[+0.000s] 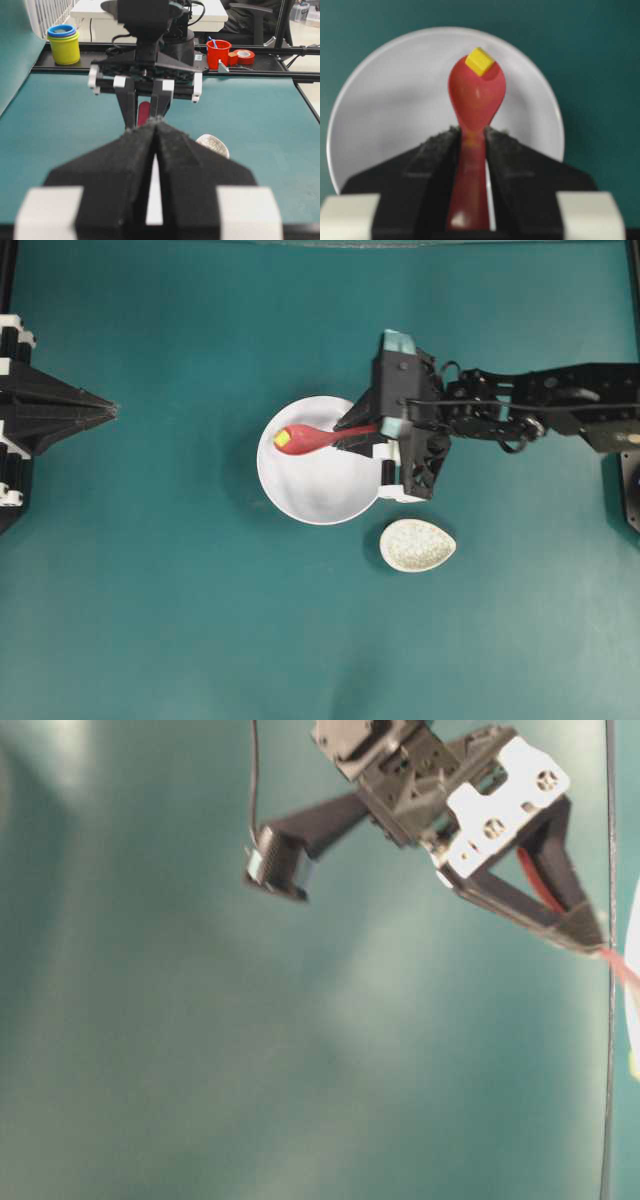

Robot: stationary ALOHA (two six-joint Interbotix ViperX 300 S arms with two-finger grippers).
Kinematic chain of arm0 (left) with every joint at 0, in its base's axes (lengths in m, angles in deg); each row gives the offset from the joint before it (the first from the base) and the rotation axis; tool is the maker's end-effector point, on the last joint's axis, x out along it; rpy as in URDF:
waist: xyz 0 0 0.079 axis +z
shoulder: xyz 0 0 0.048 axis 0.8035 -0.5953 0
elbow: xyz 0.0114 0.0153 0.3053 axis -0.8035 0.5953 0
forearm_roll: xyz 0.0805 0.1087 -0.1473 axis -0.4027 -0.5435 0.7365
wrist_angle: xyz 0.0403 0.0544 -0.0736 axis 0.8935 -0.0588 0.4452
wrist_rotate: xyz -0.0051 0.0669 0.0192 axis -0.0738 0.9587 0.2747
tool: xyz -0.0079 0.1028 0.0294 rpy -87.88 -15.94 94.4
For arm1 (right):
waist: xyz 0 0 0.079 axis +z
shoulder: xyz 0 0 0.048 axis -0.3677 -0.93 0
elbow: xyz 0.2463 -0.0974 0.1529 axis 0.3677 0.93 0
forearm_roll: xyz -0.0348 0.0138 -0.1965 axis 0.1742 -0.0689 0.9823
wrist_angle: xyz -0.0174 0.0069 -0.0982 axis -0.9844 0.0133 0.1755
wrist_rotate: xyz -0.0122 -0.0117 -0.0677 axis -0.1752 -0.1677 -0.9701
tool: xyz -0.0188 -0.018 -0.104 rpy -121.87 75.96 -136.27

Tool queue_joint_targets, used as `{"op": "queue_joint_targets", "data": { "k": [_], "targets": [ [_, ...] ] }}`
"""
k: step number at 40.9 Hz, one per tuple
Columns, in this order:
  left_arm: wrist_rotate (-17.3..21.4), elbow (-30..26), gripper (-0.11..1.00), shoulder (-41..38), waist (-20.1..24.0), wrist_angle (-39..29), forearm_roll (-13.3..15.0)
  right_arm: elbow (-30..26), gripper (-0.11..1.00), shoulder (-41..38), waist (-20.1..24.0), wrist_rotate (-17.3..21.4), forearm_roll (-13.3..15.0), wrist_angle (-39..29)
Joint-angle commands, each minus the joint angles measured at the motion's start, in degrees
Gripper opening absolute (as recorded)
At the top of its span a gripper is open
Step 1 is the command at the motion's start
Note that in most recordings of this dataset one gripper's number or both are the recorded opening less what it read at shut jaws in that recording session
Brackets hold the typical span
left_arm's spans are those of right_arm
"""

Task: Scoop the yellow hexagonal prism block from the bowl with a spoon using the right arm.
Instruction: 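Lift the spoon holding the yellow block up out of the bowl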

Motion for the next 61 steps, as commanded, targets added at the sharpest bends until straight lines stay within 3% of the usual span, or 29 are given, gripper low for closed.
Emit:
{"op": "queue_joint_targets", "data": {
  "k": [1, 12, 21, 61],
  "targets": [
    [-0.1, -1.3, 0.0, -0.3, 0.1, 0.4, -0.1, 1.0, 0.24, 2.7, 1.1, 0.2, -0.4, 5.0],
    [-0.1, -1.3, 0.0, -0.3, 0.1, 0.4, -0.1, 7.6, 0.24, 8.2, 4.6, 1.0, -0.6, 17.1],
    [-0.1, -1.3, 0.0, -0.3, 0.1, 0.4, -0.1, 12.0, 0.24, 12.5, 5.8, 3.3, -0.6, 21.9],
    [-0.4, -1.2, 0.0, -0.4, 0.1, 0.4, -0.1, 13.0, 0.24, 14.2, 5.8, 3.3, -0.4, 22.2]
  ]
}}
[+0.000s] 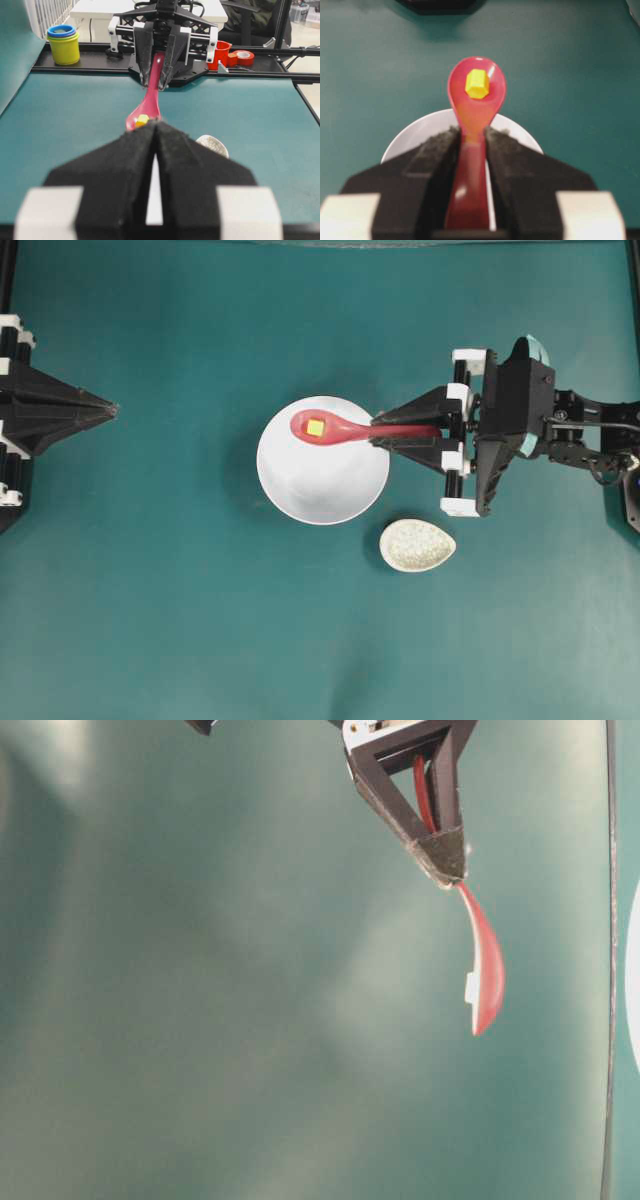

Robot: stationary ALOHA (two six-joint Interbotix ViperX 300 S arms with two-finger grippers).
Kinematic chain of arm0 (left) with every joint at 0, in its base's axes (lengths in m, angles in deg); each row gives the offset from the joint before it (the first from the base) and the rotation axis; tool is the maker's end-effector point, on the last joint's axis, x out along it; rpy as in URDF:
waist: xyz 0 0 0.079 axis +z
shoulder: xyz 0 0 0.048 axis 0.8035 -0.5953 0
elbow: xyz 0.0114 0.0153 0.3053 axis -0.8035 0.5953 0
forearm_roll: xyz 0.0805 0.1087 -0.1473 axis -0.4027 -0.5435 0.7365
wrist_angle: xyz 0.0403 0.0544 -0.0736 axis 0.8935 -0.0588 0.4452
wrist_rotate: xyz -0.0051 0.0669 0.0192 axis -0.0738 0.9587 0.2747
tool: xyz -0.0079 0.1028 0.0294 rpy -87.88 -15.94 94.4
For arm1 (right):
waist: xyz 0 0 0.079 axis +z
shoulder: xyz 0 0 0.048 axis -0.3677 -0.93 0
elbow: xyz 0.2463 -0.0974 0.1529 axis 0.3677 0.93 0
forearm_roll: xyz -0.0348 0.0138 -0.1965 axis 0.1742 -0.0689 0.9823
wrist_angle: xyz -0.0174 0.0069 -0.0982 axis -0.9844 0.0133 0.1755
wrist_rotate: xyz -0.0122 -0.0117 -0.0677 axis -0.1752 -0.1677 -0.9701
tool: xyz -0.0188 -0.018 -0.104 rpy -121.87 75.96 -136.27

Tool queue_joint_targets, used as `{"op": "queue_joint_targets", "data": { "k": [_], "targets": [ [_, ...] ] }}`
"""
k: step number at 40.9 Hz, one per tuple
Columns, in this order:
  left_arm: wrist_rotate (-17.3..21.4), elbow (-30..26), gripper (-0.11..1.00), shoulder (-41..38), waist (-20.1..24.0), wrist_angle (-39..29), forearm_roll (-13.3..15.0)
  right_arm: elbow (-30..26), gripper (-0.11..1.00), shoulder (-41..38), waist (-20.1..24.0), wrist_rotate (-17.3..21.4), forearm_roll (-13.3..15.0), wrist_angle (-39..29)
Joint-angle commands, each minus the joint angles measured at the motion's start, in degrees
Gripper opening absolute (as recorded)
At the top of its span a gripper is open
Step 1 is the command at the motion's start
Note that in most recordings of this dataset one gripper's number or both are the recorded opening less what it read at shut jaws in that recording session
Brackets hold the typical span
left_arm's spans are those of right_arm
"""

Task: Scoop the yellow hexagonal prism block from the bowl with a spoon using the right arm.
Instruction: 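Lift the spoon holding the yellow block up out of the bowl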

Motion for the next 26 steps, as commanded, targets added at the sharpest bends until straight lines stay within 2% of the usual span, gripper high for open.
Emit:
{"op": "queue_joint_targets", "data": {
  "k": [1, 26],
  "targets": [
    [-0.2, -1.2, 0.0, -0.5, 0.1, 0.4, 0.0, -0.5, 0.24, 1.3, 0.1, -0.1, 0.3, 0.7],
    [-0.1, -1.4, 0.0, -0.1, 0.1, 0.4, -0.1, -0.5, 0.24, 1.5, 0.1, -0.2, 0.3, 1.8]
  ]
}}
